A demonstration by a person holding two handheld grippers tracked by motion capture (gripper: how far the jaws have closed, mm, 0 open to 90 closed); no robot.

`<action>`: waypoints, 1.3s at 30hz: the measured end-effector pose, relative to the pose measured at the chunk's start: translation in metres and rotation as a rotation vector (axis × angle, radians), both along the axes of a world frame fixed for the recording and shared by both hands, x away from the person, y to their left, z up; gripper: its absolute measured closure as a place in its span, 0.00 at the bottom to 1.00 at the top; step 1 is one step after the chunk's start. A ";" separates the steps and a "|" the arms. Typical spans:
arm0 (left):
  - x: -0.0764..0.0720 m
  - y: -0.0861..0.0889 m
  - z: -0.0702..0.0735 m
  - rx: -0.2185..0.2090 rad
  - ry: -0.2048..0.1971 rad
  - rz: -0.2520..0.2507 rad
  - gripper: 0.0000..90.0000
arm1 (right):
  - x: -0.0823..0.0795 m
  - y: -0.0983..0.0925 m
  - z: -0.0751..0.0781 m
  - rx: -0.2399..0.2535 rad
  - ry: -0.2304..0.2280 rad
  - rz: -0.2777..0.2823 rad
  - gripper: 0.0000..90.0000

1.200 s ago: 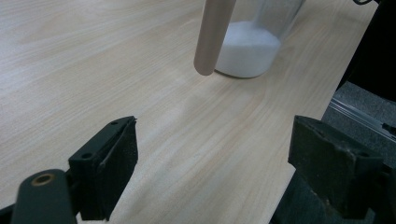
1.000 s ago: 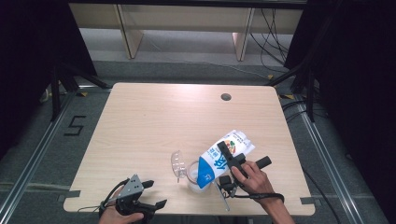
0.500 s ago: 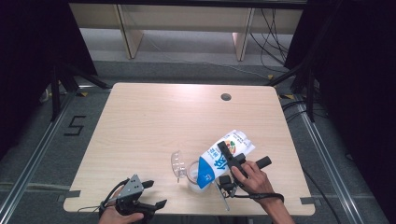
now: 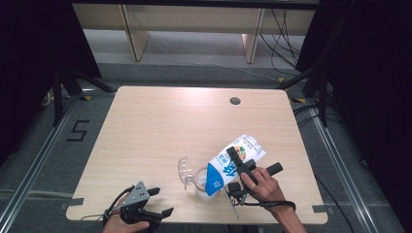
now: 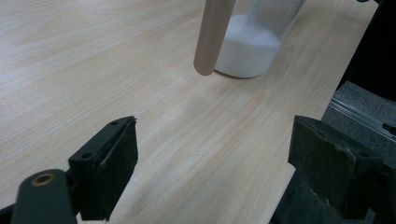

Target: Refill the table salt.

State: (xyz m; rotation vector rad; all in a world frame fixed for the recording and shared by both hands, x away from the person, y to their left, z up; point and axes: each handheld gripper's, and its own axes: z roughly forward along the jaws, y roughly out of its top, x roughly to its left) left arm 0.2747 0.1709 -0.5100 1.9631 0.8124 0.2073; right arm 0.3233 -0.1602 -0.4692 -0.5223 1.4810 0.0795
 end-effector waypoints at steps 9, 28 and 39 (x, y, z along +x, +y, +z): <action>0.001 0.001 0.000 0.012 0.001 -0.009 0.17 | -0.001 0.000 0.000 -0.002 0.009 -0.005 0.87; 0.000 0.001 0.000 0.012 -0.001 -0.007 0.17 | 0.000 -0.001 0.000 0.011 0.009 -0.011 0.89; 0.000 0.001 0.000 0.011 -0.001 -0.006 0.17 | 0.000 -0.002 0.000 0.016 0.022 -0.017 0.89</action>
